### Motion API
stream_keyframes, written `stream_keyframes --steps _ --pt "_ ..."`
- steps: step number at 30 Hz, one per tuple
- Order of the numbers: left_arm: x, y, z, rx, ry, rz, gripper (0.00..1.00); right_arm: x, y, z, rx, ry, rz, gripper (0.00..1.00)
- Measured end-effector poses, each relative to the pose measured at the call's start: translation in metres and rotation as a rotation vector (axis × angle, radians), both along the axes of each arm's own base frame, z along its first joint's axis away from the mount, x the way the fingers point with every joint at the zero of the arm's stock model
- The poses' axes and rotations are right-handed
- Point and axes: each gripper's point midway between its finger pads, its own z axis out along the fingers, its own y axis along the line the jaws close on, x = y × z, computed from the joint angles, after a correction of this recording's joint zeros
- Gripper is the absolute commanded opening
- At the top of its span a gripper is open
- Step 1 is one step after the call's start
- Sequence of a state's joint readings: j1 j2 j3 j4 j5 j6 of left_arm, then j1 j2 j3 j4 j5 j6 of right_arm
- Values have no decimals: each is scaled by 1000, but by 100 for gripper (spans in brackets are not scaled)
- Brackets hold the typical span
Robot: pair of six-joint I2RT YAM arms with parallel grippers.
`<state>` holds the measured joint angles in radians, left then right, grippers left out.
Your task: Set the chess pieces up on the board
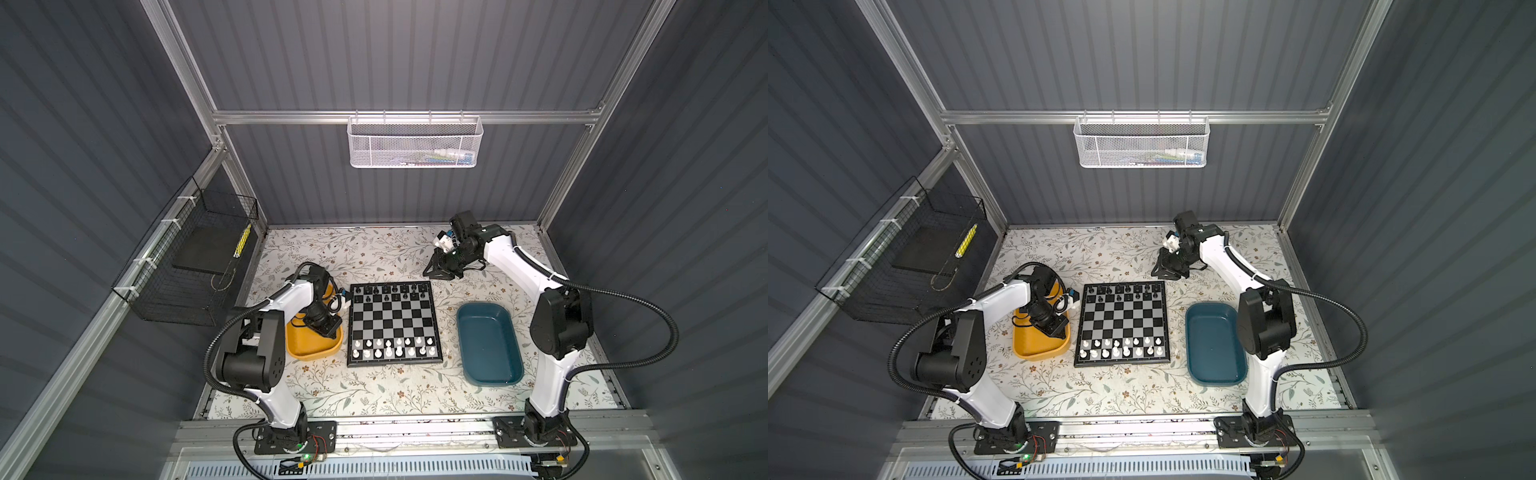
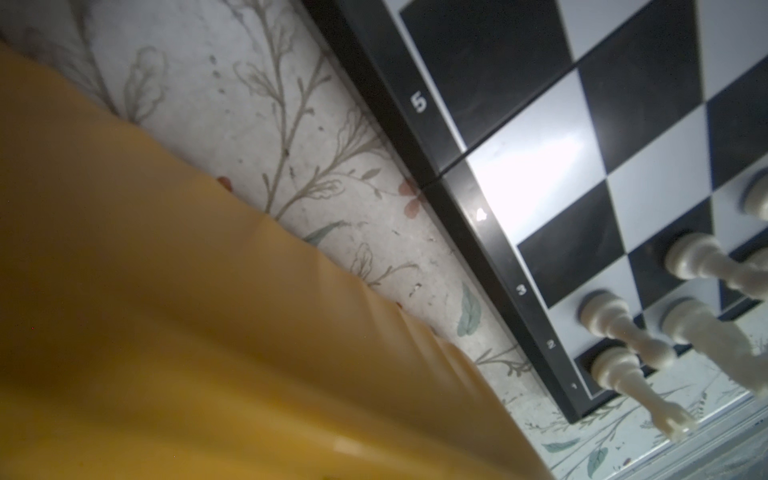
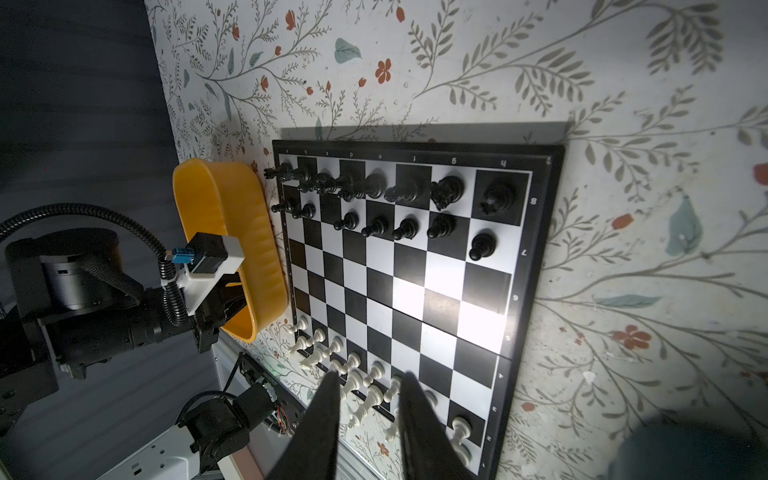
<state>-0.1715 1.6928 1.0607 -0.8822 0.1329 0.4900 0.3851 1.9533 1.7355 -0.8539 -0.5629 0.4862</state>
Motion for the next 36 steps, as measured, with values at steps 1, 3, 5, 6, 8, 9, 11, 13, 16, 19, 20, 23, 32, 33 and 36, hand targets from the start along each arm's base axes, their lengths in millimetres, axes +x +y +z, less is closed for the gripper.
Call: stream_keyframes --steps 1,3,5,6,8,9,11,13,16,19,20,23,32,33,36 --pt "1 0 1 2 -3 -3 3 0 0 0 0 0 0 28" --pt "1 1 2 9 -6 -6 3 0 0 0 2 1 1 28" --pt "0 3 4 16 -7 -8 3 -1 1 1 5 2 2 28" --pt "1 3 5 19 -9 -11 3 -1 1 1 6 2 3 28" --pt "3 4 6 26 -15 -15 3 -1 1 1 8 3 4 28" --pt "4 5 7 29 -18 -15 3 -1 1 1 9 4 5 28" --pt "4 6 7 34 -21 -20 3 -1 2 1 11 4 6 28" --pt "4 6 8 38 -20 -25 3 -1 2 1 11 3 8 28" --pt "5 8 11 48 -24 -34 3 -2 3 1 11 1 13 28" --pt "7 10 15 57 -32 -40 3 -3 4 1 11 -2 19 28" --pt "7 11 17 58 -36 -42 3 -3 4 1 11 -3 20 28" --pt "13 14 23 73 -55 -43 3 -3 4 1 10 -6 25 28" --pt "36 19 43 100 -129 -36 3 -1 7 3 15 -24 33 28" --pt "37 20 46 102 -133 -37 3 -1 7 3 16 -25 33 28" --pt "42 21 53 111 -148 -46 3 0 7 3 18 -30 34 28"
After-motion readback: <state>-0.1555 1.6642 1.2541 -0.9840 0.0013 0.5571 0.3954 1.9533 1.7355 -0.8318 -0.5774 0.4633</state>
